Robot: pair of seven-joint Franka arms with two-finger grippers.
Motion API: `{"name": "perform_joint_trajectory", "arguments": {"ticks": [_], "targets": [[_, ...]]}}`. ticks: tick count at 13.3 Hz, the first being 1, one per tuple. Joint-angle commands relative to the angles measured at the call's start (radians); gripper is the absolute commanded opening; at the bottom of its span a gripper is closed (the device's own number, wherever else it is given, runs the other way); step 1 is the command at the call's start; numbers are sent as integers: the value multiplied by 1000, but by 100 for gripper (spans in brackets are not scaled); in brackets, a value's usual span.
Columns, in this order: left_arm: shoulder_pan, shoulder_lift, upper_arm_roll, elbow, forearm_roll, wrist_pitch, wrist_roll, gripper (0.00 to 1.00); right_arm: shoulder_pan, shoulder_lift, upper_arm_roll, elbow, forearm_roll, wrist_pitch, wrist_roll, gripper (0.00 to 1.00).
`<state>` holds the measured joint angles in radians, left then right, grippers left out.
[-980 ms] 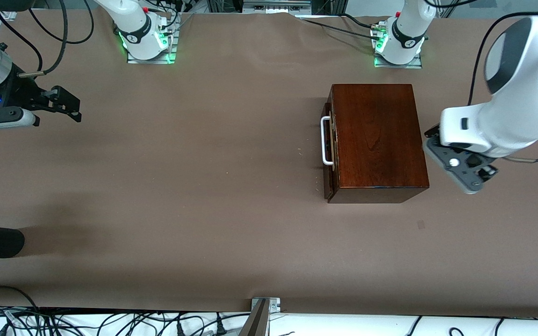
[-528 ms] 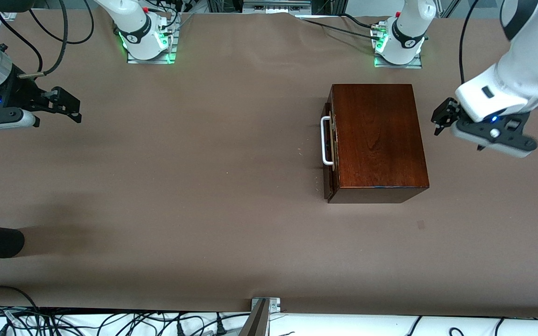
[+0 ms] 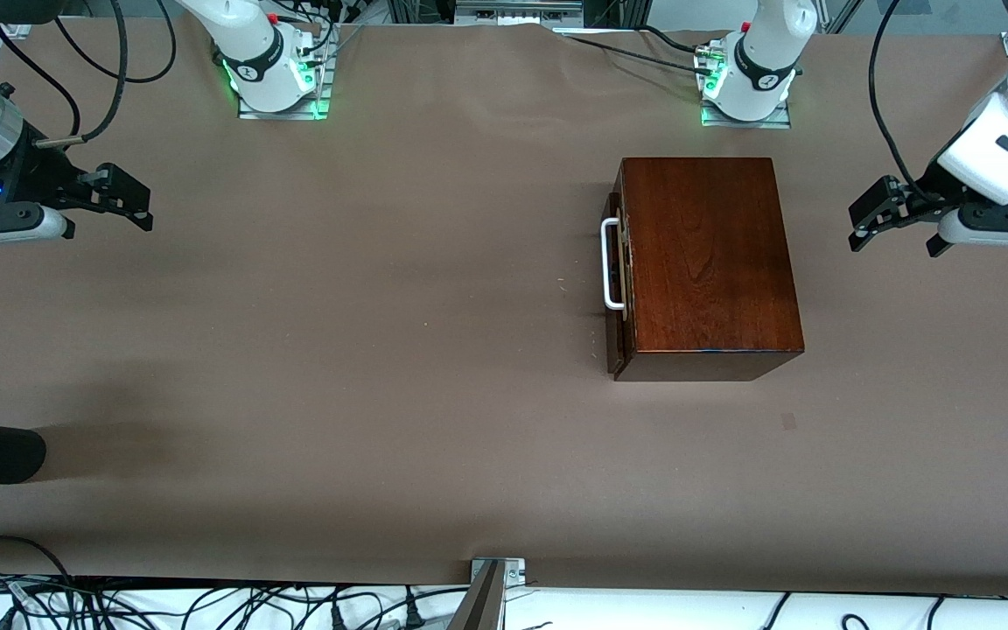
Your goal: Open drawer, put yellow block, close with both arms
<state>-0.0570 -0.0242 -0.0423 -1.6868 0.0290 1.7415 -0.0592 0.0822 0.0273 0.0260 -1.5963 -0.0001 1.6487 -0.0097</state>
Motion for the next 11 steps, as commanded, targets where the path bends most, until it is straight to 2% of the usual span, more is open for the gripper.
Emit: {"name": "perform_joint_trajectory", "arguments": {"ticks": [1, 7, 11], "targets": [[0, -37, -2, -48, -18, 16, -16, 100, -2, 5, 0, 18, 18, -17, 5, 100], [0, -31, -2, -47, -18, 0, -14, 100, -2, 3, 0, 12, 18, -26, 7, 100], [0, -31, -1, -36, 31, -78, -11, 100, -2, 3, 0, 12, 18, -33, 7, 100]]}}
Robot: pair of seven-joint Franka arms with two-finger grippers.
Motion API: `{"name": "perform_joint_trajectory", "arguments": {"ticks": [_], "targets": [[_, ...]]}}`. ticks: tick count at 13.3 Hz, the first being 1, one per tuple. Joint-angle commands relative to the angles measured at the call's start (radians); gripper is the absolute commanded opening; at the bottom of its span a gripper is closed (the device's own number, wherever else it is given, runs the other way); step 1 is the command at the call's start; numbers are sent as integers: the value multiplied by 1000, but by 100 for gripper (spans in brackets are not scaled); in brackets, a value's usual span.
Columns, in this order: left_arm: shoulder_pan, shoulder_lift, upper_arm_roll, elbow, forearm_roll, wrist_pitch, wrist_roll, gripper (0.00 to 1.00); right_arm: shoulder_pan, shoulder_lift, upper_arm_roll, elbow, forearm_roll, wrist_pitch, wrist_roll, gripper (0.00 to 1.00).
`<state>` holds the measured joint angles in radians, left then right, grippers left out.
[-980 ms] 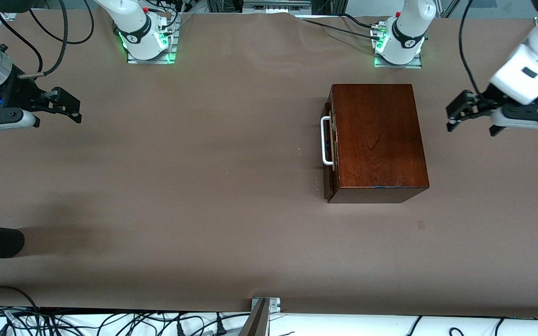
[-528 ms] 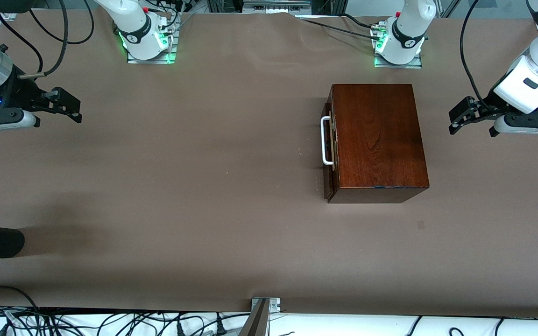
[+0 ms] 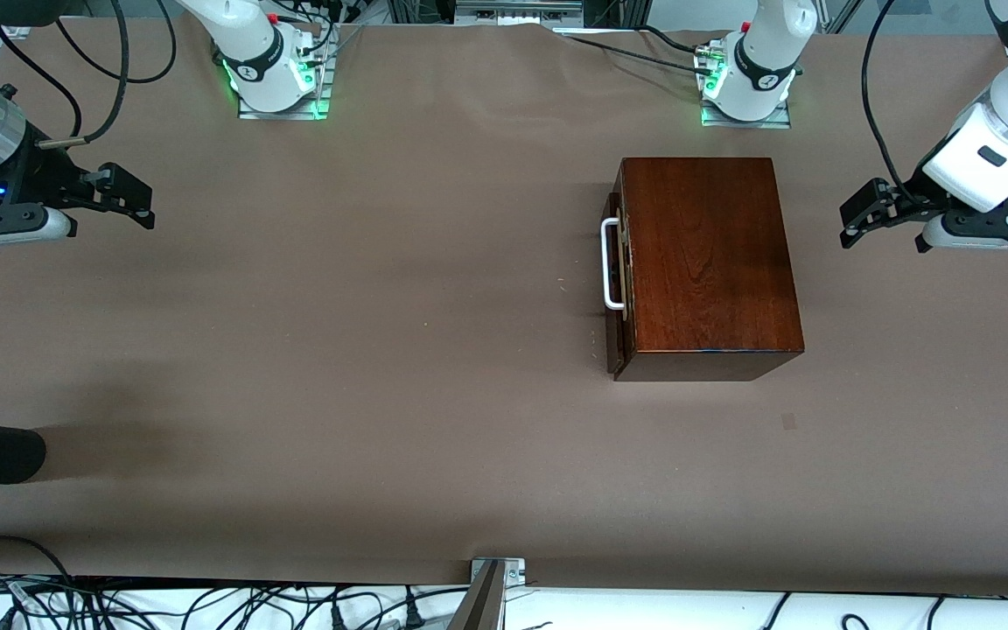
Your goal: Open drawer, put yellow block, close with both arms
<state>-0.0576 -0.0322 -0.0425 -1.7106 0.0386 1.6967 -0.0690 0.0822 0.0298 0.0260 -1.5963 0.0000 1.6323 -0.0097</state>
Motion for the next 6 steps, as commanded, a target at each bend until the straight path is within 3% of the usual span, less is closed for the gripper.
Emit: {"name": "perform_joint_trajectory", "arguments": {"ticks": [1, 6], "targets": [[1, -23, -2, -12, 21, -35, -3, 100, -2, 1, 0, 12, 18, -17, 7, 100], [1, -17, -2, -7, 7, -75, 0, 100, -2, 1, 0, 13, 18, -15, 8, 100]]}}
